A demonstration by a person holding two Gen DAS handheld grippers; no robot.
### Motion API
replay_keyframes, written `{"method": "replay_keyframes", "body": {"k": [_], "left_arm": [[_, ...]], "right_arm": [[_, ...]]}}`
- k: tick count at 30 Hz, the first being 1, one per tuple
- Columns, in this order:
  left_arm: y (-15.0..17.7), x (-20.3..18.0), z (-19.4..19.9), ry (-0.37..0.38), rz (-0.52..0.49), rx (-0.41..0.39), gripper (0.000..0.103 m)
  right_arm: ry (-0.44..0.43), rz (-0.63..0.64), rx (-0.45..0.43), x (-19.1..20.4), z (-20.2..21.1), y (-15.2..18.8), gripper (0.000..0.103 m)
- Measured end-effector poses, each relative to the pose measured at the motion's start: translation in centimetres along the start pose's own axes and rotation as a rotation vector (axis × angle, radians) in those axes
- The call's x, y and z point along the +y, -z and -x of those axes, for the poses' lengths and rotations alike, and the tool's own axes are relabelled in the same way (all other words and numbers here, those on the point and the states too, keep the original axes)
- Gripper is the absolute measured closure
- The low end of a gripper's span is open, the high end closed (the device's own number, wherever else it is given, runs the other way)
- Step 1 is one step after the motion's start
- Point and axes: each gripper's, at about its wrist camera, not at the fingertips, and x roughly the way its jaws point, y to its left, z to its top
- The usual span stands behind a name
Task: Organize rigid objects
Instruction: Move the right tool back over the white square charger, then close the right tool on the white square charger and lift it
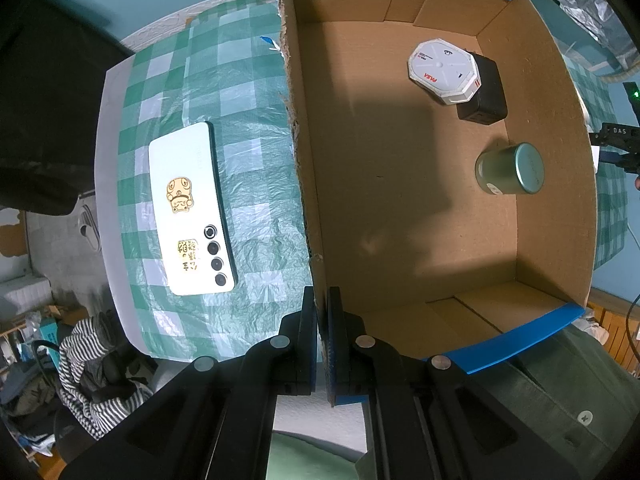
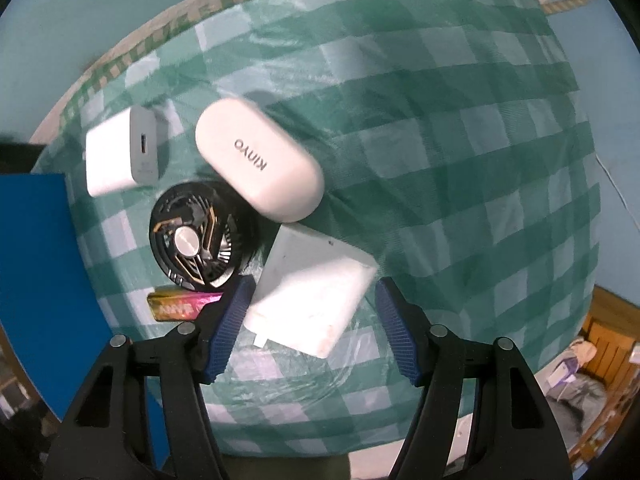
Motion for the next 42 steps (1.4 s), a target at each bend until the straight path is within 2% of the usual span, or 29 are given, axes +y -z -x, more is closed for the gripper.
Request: {"method": "replay_keyframes", "body": {"k": [4, 10, 12, 20, 29, 42], "left_arm": [[0.1, 0.1, 0.0, 0.0, -0.001, 0.0, 0.099], [0.1, 0.1, 0.0, 0.0, 0.0, 0.001, 0.099], [0.1, 0.1, 0.0, 0.0, 0.0, 0.001, 0.099], [0.1, 0.1, 0.0, 0.0, 0.0, 0.001, 0.099], [0.1, 0.1, 0.0, -0.002, -0.004, 0.003, 0.099], [0.0, 0.2, 0.0, 0.0, -0.001, 0.005, 0.099]], "right_arm": [[0.021, 0.066, -0.021, 0.5, 0.0, 0.1, 0.043], [0.122, 0.332, -0.026, 2.9, 0.1, 0.9, 0.048], [0.147, 0.379, -0.029, 3.4, -0.1, 1.1, 0.048], [0.112, 0.329, -0.043, 2.7, -1.2, 0.1, 0.049], [0.088, 0.313, -0.057, 2.2, -1.3, 0.8, 0.051], [0.043, 0.347, -0.078, 1.5, 2.4, 3.0, 0.051]]}}
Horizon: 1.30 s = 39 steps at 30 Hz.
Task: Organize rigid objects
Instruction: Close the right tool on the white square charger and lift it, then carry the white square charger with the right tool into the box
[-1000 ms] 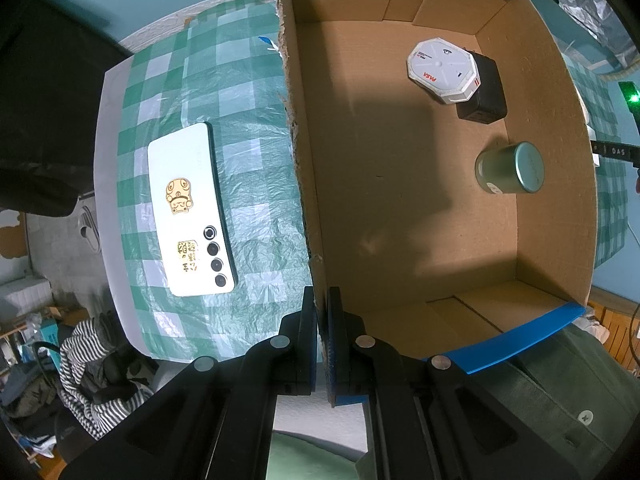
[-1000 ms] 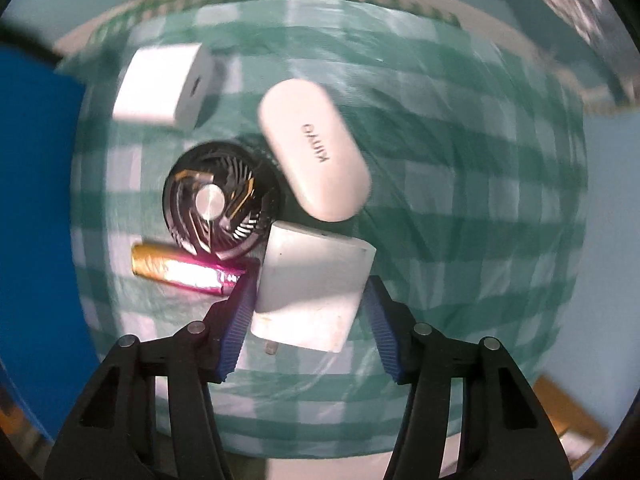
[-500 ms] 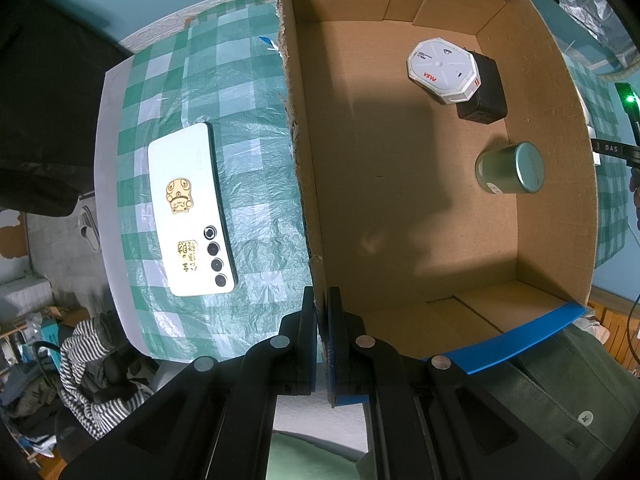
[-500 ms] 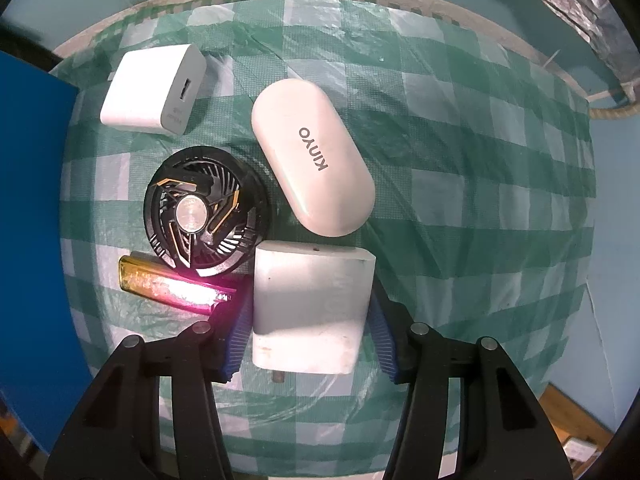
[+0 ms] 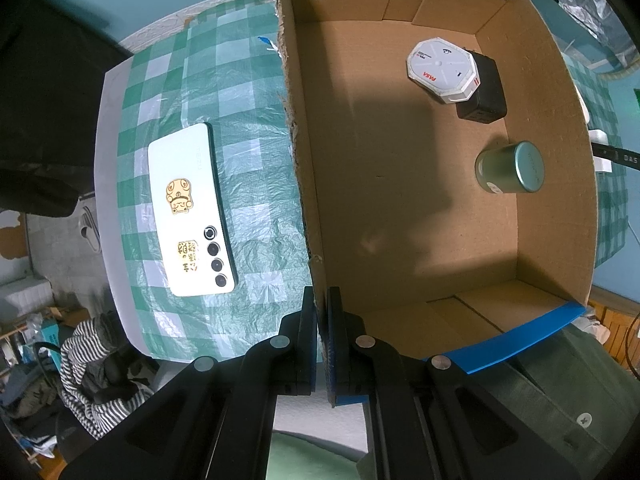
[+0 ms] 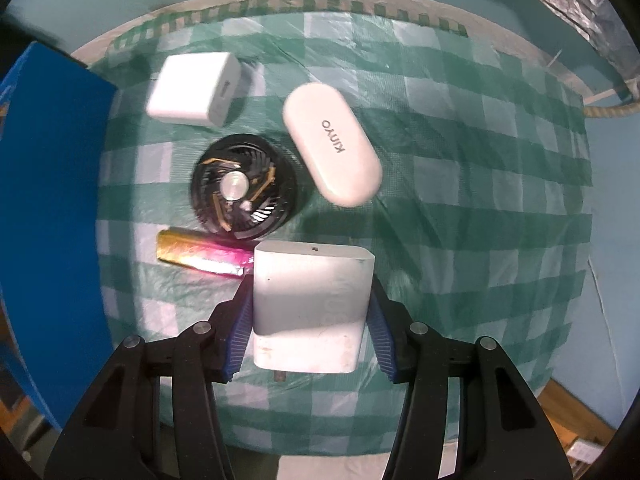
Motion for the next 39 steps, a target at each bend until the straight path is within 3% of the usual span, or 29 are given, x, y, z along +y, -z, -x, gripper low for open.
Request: {"method": "replay_keyframes", "body": {"k": [18, 29, 39], "left_arm": [[-0.2, 0.0, 0.0, 0.002, 0.005, -0.001, 0.099], [-0.2, 0.0, 0.0, 0.002, 0.004, -0.001, 0.099], [-0.2, 0.0, 0.0, 0.002, 0.004, -0.003, 0.099]], "right_arm": [[-0.047, 0.146, -0.084, 6.9, 5.8, -1.7, 0.052], [-0.093, 0.313, -0.156, 14.0, 10.1, -2.2, 0.052], [-0.103, 0.476, -0.173, 20.4, 11.0, -2.9, 0.052]]}}
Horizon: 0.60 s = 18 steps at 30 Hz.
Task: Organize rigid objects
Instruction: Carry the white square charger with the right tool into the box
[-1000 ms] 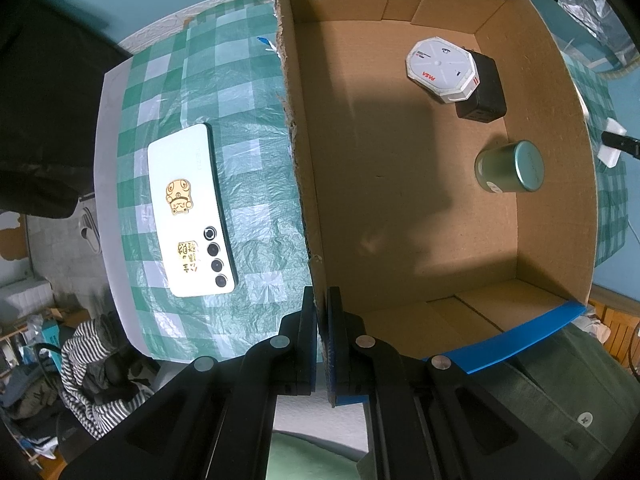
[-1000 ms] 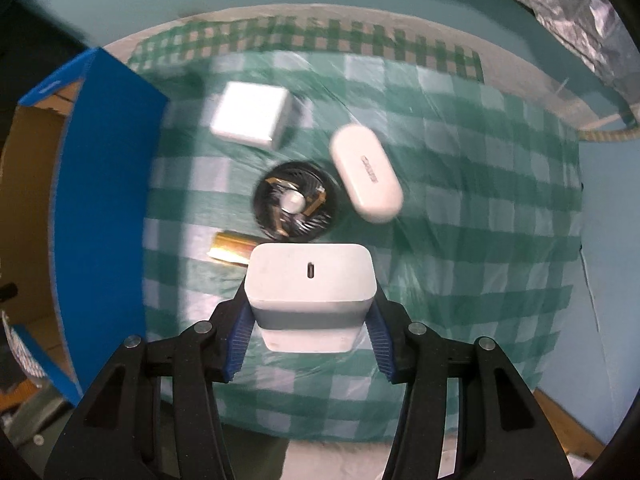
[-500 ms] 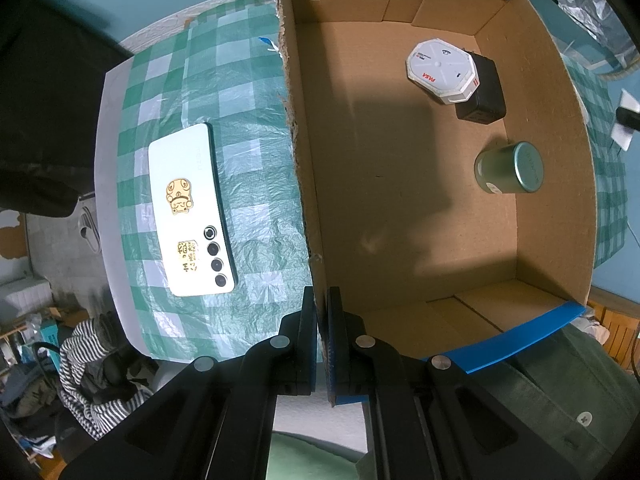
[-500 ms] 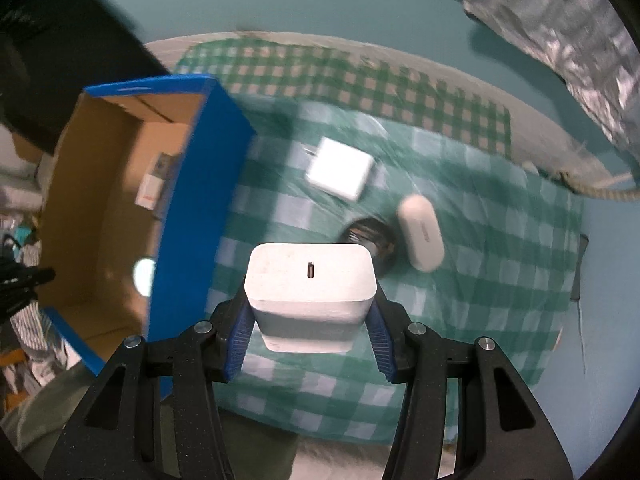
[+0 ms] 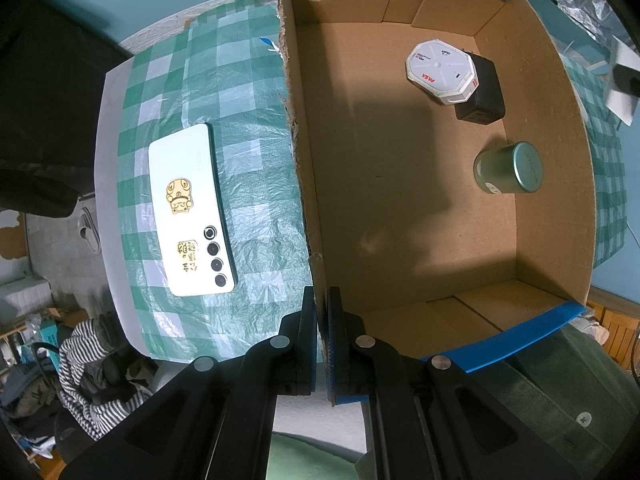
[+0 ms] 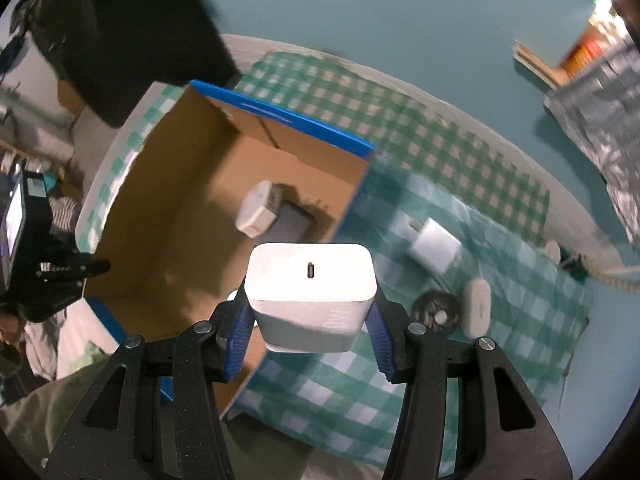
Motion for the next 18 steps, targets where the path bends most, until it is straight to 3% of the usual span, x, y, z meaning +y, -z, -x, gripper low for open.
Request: {"method": "replay_keyframes", "body": {"k": [18], "left_arm": [[0.0, 0.1, 0.0, 0.004, 0.002, -0.002, 0.099]], "right_arm": [[0.017, 0.153, 0.089, 5.0, -5.7, -2.0, 0.052]]}}
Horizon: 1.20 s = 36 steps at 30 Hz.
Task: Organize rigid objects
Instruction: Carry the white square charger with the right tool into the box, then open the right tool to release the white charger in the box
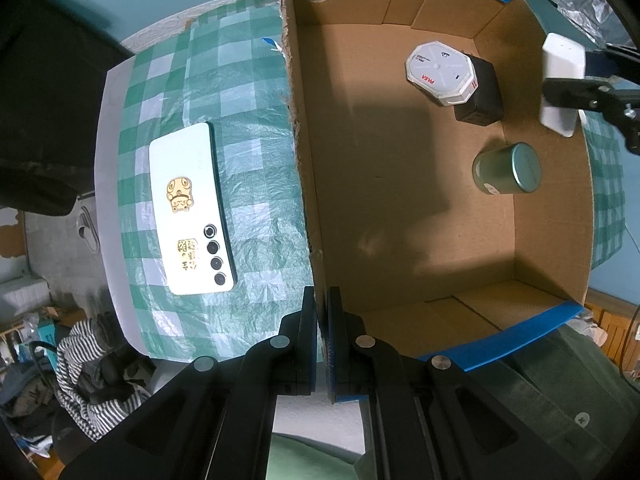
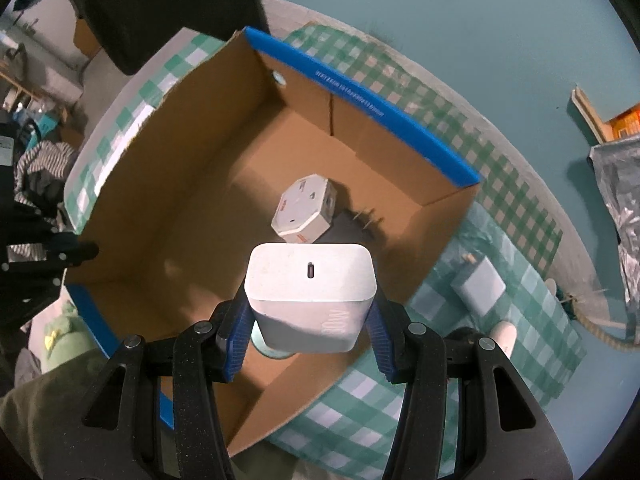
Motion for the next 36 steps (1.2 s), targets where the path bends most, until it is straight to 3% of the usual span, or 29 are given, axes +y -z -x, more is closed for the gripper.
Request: {"method": "replay_keyframes", "body": {"k": [17, 36], "left_arm": [[0.0, 0.0, 0.0, 0.001, 0.001, -0.001, 0.099], [0.2, -0.2, 0.2, -0.006, -0.006, -0.007, 0.099]], "right_arm": [[0.03, 0.023, 0.044, 0.3, -2.3, 0.1, 0.052], [0.04, -0.003, -0.033, -0.3, 0.7, 0.2, 0.051]]}}
